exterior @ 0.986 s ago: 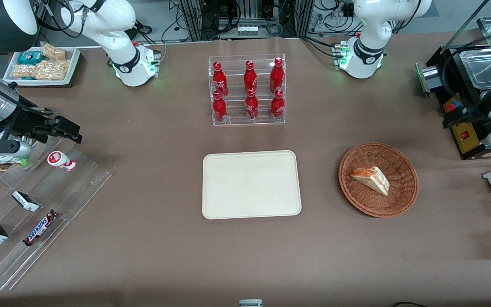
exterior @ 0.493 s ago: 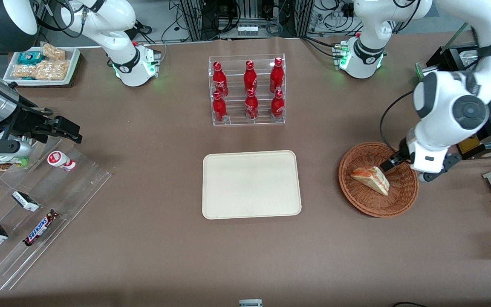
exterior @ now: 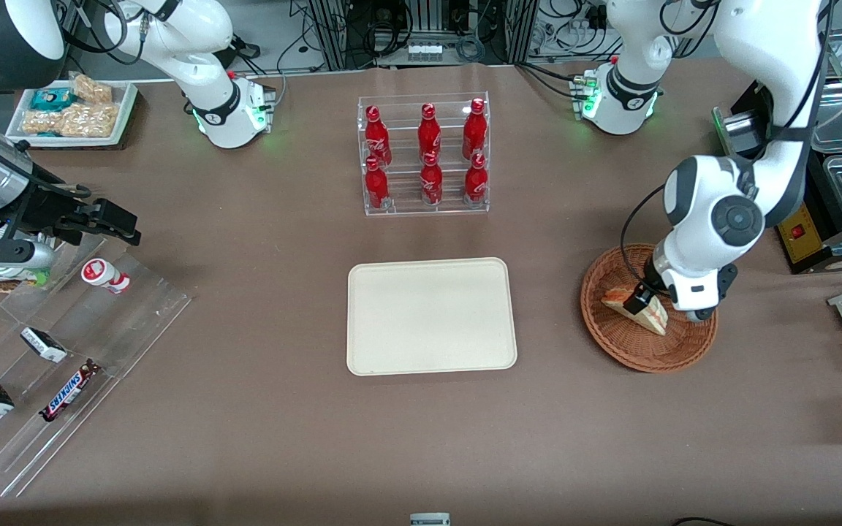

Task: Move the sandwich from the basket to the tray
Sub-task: 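Lower the left gripper and close it on the wrapped sandwich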

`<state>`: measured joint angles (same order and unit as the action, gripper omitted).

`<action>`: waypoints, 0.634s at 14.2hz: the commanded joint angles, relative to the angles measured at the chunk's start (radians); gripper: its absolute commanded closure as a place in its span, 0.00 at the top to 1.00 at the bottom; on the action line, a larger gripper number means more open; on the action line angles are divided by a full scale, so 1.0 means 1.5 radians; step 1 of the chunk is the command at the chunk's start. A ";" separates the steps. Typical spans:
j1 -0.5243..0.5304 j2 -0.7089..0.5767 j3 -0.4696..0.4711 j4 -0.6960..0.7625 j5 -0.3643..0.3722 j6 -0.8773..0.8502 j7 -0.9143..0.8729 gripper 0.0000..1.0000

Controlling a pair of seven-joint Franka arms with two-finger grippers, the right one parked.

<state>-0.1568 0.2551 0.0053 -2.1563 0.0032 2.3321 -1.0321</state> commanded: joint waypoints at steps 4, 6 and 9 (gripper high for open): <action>0.001 0.057 0.010 0.022 -0.001 0.026 -0.027 0.08; 0.001 0.060 0.010 0.037 0.000 0.024 -0.030 0.00; -0.003 0.037 0.008 0.086 0.039 -0.050 -0.028 0.00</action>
<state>-0.1533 0.3321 0.0180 -2.0903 0.0142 2.3484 -1.0539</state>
